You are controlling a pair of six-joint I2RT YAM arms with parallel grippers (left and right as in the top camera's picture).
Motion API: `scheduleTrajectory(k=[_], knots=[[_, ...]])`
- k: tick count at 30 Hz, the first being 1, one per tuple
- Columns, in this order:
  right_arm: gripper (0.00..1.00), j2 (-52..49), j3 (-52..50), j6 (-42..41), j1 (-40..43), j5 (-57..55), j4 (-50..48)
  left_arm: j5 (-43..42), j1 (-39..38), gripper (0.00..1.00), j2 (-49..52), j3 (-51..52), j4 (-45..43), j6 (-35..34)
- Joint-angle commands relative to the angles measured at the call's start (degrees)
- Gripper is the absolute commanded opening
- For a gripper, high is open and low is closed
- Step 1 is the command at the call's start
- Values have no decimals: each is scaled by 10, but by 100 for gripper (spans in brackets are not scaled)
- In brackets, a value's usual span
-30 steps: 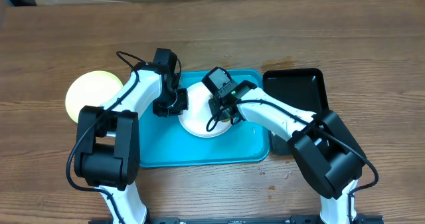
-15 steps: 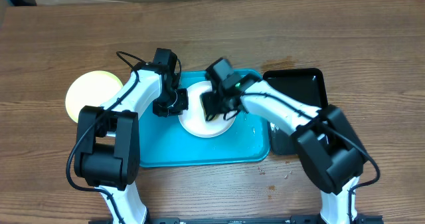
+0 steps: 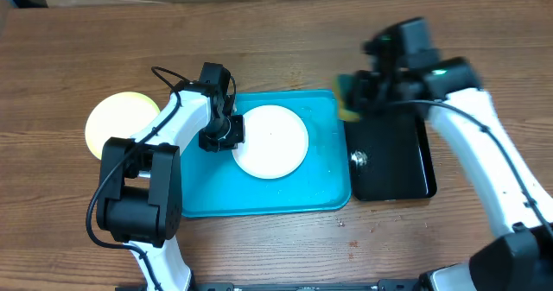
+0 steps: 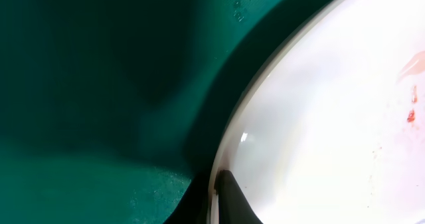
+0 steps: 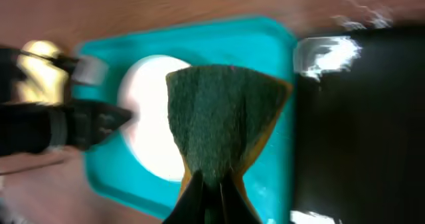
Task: Clean dirty plates on tray and stack at the side
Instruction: 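Scrub the white plate with the sponge while the left gripper holds it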
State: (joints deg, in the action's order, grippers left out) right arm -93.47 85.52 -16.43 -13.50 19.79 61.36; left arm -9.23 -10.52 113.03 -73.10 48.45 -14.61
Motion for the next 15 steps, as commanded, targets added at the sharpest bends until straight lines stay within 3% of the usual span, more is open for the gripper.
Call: scheduleTrajectory(k=[1,4,7,11,15], knots=[[4,0,0,47,48,-72,67,35,-8,4,34,21,-5,9],[4,0,-18,65,75,-76,101,35,-8,4,34,21,-5,9],[4,0,-51,103,74,25,66,41,-8,4,34,21,-6,9],[4,-2,-113,98,37,189,-61,43,-8,4,34,21,-12,9],[4,-12,-196,-21,-10,257,-248,42,-8,4,34,21,-12,15]])
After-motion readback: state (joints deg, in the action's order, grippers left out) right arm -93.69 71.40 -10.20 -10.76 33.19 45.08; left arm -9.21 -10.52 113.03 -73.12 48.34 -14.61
